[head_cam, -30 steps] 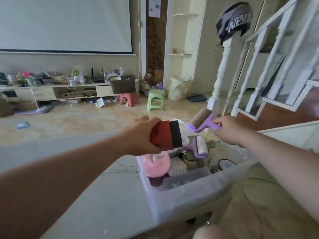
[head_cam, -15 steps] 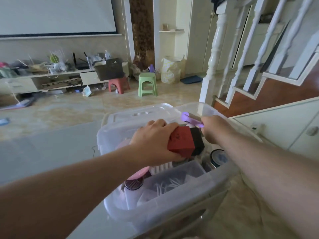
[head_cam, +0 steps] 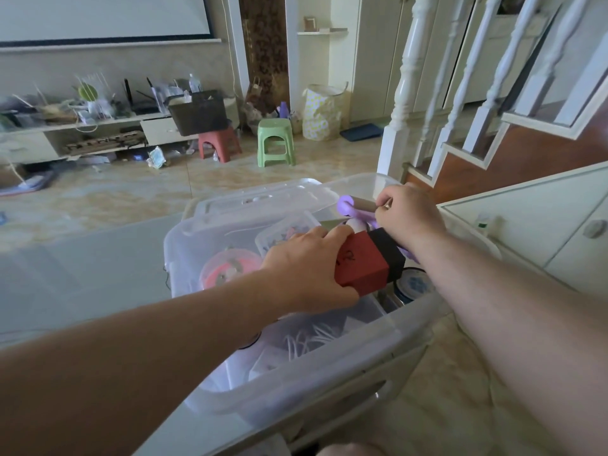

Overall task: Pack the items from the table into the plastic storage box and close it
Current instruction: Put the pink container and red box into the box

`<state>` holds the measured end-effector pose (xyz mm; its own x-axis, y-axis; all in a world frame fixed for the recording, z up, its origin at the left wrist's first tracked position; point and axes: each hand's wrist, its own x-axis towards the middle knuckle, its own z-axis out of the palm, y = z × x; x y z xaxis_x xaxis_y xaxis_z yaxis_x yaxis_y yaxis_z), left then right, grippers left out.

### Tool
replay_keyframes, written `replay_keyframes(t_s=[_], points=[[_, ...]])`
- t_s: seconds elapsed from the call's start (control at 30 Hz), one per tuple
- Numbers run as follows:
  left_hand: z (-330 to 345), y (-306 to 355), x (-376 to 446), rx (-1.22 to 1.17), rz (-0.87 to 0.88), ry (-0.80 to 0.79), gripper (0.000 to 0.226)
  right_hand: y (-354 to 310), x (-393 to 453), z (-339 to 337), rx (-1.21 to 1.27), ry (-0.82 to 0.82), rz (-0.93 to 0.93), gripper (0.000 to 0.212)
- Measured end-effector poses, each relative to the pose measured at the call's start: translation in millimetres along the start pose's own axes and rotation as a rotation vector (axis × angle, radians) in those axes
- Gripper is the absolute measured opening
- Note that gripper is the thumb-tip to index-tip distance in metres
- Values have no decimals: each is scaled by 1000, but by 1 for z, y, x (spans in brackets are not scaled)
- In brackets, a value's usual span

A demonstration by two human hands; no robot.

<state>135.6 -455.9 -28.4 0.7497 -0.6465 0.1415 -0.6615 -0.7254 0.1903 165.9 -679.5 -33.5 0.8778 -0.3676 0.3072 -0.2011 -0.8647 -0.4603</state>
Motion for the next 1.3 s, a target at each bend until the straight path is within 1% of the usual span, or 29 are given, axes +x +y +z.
replay_keyframes(t_s=[0.1,0.2,0.3,0.43,0.53,0.63,0.7,0.77,0.8,0.83,0.87,0.93,0.97,1.0,1.07,1.13,1.2,1.23,1.3], points=[[-3,0,-3,-15,-16,-50,81,0,2,1,40,20,22,16],[1,7,-9,-15,30,-113,76,1,4,2,52,44,30,16],[4,17,-8,-19,82,-65,75,1,7,3,96,62,51,15],[8,22,4,1,140,-35,75,4,7,-7,207,29,104,22],[10,22,13,-2,143,-21,66,2,4,-32,267,-16,66,27],[9,30,25,-45,220,25,67,5,-7,-51,192,-71,-40,20],[6,34,41,-31,350,63,68,9,-15,-56,118,-103,-87,19],[0,36,54,41,479,46,73,16,-21,-60,74,-87,-83,23],[-3,38,59,70,489,14,78,20,-24,-62,86,-73,-65,24],[-6,41,61,83,463,-2,80,24,-26,-63,99,-63,-53,21],[-7,44,63,72,401,15,78,28,-29,-63,93,-59,-57,18],[-3,48,69,9,224,121,64,34,-35,-57,39,-61,-97,15],[2,50,74,-7,150,157,55,34,-39,-55,20,-57,-122,18],[5,51,77,-11,115,160,48,33,-43,-54,2,-54,-147,24],[14,47,83,-37,145,87,43,27,-49,-54,-79,-89,-205,38],[19,40,81,-93,249,-1,55,22,-52,-54,-163,-156,-229,51],[17,33,72,-132,336,-66,70,21,-51,-53,-228,-190,-200,53],[15,30,67,-143,347,-82,72,21,-50,-52,-272,-197,-190,54],[6,22,54,-128,326,-85,62,22,-48,-51,-394,-209,-179,59]])
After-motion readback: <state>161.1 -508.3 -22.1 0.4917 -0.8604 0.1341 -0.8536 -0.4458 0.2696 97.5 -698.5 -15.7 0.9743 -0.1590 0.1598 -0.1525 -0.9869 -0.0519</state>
